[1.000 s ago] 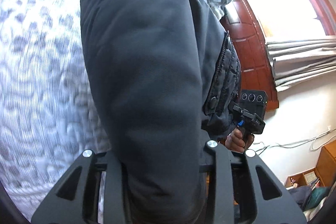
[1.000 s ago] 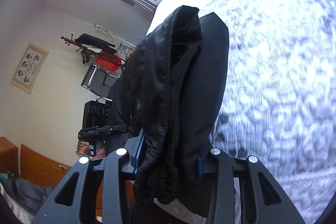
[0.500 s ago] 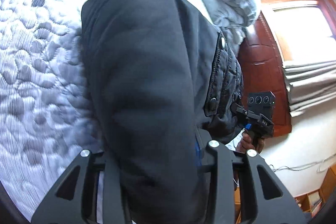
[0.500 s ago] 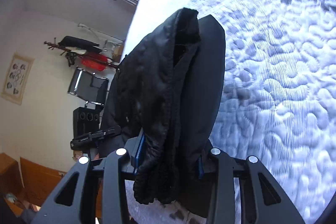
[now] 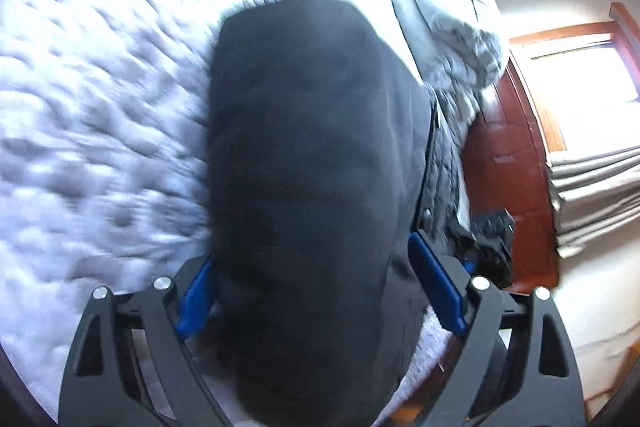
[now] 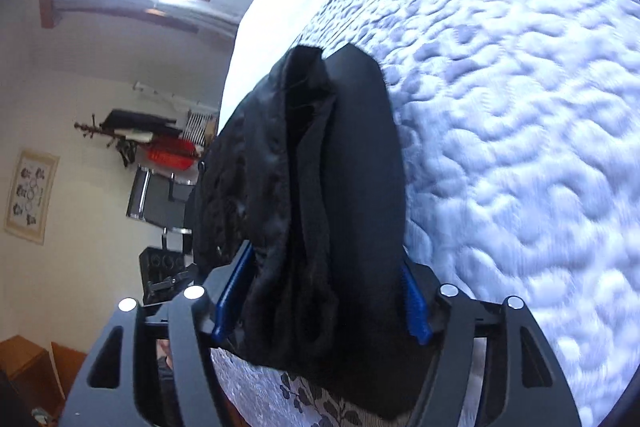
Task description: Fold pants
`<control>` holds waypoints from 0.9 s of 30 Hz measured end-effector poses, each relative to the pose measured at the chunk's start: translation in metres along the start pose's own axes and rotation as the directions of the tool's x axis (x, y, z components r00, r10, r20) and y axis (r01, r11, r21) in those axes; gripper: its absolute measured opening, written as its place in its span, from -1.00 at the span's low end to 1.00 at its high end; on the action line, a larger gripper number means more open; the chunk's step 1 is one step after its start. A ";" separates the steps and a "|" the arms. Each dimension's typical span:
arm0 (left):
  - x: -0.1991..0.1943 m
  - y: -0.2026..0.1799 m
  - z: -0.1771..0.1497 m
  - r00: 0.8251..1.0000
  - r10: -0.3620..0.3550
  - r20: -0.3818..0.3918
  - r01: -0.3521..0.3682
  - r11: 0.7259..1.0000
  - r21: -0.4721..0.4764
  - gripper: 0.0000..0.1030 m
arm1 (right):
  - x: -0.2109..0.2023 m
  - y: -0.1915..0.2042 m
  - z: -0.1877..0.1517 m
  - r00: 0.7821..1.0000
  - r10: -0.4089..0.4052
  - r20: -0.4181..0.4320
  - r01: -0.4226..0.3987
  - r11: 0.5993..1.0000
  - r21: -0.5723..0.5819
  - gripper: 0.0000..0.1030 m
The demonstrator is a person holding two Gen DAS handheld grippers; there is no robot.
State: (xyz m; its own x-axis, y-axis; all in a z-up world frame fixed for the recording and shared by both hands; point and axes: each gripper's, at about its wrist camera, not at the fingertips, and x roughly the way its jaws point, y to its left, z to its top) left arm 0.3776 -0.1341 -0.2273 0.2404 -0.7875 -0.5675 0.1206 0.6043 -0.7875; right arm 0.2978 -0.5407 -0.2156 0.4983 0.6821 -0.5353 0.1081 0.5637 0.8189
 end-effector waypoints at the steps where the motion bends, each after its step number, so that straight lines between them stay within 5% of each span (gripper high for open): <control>1: -0.011 0.002 -0.003 0.999 0.024 0.032 -0.025 1.000 0.011 0.79 | -0.006 -0.002 -0.004 1.000 -0.006 0.018 0.006 1.000 0.002 0.33; 6: -0.055 -0.001 -0.022 0.970 0.206 0.132 -0.218 0.973 0.080 0.93 | -0.041 -0.006 -0.031 0.993 -0.084 0.089 0.084 0.996 -0.005 0.53; 9: -0.071 -0.006 -0.041 0.923 0.351 0.159 -0.373 0.917 0.139 0.93 | -0.056 -0.001 -0.050 0.973 -0.200 0.118 0.206 0.978 -0.041 0.57; 12: -0.077 -0.012 -0.055 0.872 0.465 0.157 -0.486 0.861 0.151 0.93 | -0.064 0.009 -0.070 0.928 -0.346 0.138 0.360 0.929 -0.088 0.57; 15: -0.082 -0.012 -0.073 0.846 0.518 0.126 -0.531 0.837 0.129 0.93 | -0.070 0.024 -0.094 0.871 -0.465 0.159 0.484 0.868 -0.112 0.66; 18: -0.089 -0.021 -0.093 0.808 0.568 0.158 -0.588 0.794 0.155 0.93 | -0.073 0.036 -0.113 0.844 -0.510 0.168 0.530 0.841 -0.112 0.66; 21: -0.093 -0.038 -0.112 0.767 0.609 0.204 -0.641 0.744 0.188 0.93 | -0.075 0.055 -0.135 0.778 -0.590 0.215 0.619 0.779 -0.099 0.81; 27: -0.105 -0.075 -0.137 0.759 0.600 0.254 -0.649 0.730 0.216 0.93 | -0.082 0.093 -0.165 0.758 -0.592 0.273 0.636 0.763 -0.115 0.92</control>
State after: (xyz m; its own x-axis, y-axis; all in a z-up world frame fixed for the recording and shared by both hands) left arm 0.2110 -0.1138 -0.1419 0.4998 -0.2044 -0.8417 0.1397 0.9781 -0.1546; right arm 0.1253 -0.4674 -0.1301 0.5489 0.0566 -0.8339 0.3003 0.9177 0.2600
